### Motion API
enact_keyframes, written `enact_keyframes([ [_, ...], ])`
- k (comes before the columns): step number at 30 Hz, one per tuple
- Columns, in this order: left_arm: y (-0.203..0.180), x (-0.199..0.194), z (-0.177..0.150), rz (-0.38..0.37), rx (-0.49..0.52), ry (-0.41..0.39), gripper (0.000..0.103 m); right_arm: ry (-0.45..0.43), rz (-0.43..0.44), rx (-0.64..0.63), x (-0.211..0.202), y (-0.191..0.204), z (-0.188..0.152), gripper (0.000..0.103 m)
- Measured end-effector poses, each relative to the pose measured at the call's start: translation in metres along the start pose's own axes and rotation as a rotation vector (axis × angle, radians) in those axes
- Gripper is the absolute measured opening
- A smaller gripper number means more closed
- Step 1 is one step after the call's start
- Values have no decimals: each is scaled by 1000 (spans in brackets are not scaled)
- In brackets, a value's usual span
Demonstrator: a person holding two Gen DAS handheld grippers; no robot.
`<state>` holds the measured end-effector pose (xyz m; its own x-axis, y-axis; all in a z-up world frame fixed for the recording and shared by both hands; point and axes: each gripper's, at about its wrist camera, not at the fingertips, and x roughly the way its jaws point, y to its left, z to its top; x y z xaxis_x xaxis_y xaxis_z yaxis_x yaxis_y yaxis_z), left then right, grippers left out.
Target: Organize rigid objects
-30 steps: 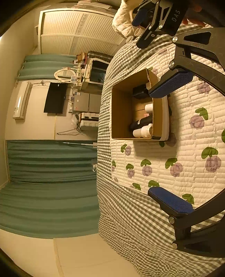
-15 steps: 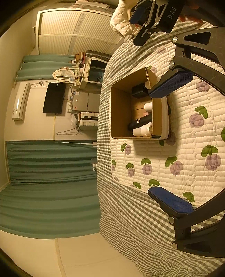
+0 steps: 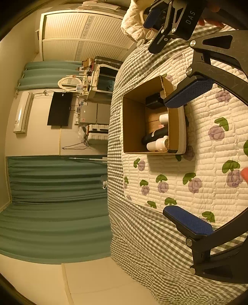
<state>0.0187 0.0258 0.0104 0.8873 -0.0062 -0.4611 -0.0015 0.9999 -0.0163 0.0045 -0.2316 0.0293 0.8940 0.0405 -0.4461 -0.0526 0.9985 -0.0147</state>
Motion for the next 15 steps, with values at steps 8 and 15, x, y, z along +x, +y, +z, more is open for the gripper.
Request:
enact_keyframes([
  [8, 2, 1, -1, 5, 2, -1, 103, 5, -4, 1, 2, 1, 0, 103],
  [15, 2, 3, -1, 7, 6, 0, 103, 7, -3, 1, 3, 0, -1, 103],
])
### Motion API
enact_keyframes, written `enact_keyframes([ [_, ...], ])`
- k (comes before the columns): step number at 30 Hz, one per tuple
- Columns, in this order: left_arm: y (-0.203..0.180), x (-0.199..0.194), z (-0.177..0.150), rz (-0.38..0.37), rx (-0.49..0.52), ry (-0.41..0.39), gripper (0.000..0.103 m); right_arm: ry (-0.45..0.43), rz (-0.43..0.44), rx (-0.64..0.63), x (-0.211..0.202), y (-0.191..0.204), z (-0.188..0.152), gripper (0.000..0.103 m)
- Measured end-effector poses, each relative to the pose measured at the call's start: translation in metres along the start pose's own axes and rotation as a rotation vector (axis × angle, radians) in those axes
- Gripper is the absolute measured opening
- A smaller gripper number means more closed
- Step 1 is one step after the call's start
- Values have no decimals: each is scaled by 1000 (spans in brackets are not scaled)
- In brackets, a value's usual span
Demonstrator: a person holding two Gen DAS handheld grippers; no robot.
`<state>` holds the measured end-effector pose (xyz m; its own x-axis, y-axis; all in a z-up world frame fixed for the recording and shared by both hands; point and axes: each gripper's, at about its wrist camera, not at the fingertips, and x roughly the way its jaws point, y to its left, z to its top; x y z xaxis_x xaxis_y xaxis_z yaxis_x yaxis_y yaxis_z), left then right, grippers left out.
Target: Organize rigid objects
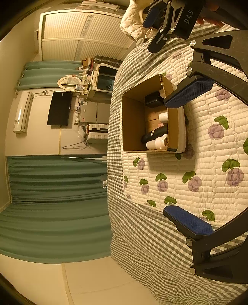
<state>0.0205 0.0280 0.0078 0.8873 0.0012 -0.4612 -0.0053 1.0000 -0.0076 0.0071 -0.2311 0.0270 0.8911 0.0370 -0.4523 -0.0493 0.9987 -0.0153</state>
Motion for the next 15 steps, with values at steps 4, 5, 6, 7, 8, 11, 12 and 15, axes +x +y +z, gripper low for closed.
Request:
enact_keyframes([
  [4, 0, 1, 0, 0, 1, 2, 103, 3, 1, 2, 0, 0, 0, 103],
  [5, 0, 2, -1, 1, 0, 3, 103, 4, 1, 1, 0, 0, -1, 103],
  [6, 1, 2, -1, 1, -2, 3, 103, 4, 1, 0, 1, 0, -1, 103],
  [7, 1, 3, -2, 1, -3, 4, 103, 5, 1, 0, 1, -1, -1, 103],
  [8, 1, 3, -2, -1, -4, 5, 103, 5, 0, 2, 1, 0, -1, 103],
  [11, 1, 3, -2, 2, -3, 2, 103, 7, 1, 3, 1, -1, -2, 103],
  [12, 1, 3, -2, 1, -2, 1, 103, 7, 1, 2, 1, -1, -2, 103],
  [15, 2, 4, -3, -3, -7, 5, 103, 10, 1, 2, 1, -2, -3, 103],
])
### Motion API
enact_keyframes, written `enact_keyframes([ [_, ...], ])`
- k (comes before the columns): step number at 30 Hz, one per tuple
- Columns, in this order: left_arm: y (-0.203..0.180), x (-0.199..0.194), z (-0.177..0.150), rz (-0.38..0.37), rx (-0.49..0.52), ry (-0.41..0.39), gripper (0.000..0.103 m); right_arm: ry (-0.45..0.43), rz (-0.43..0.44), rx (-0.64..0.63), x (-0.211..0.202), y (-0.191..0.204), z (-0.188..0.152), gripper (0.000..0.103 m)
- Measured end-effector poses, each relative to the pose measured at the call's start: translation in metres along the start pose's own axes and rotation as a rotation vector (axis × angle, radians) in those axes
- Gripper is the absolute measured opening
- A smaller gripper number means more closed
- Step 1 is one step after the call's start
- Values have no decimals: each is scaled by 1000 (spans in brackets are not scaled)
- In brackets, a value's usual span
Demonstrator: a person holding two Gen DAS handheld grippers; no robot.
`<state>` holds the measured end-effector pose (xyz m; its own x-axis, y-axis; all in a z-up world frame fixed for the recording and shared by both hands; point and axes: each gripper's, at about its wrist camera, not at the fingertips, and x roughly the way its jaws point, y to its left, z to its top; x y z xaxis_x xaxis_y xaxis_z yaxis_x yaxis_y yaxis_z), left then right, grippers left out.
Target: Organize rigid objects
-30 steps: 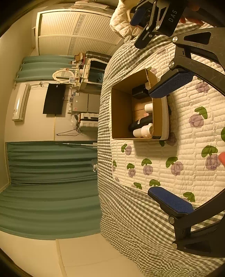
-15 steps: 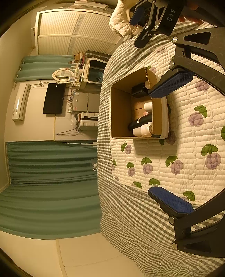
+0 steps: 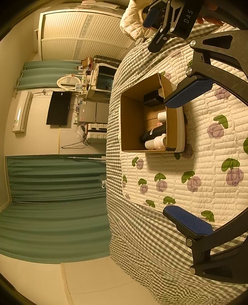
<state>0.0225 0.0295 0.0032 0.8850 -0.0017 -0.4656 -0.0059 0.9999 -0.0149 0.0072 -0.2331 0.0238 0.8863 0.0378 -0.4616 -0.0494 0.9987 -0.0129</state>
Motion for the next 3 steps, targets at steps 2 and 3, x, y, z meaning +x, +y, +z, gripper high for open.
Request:
enact_keyframes([
  [2, 0, 1, -1, -7, 0, 1, 103, 1, 0, 0, 0, 0, 0, 103],
  [3, -1, 2, -2, -6, 6, 2, 103, 1, 0, -1, 0, 0, 0, 103],
])
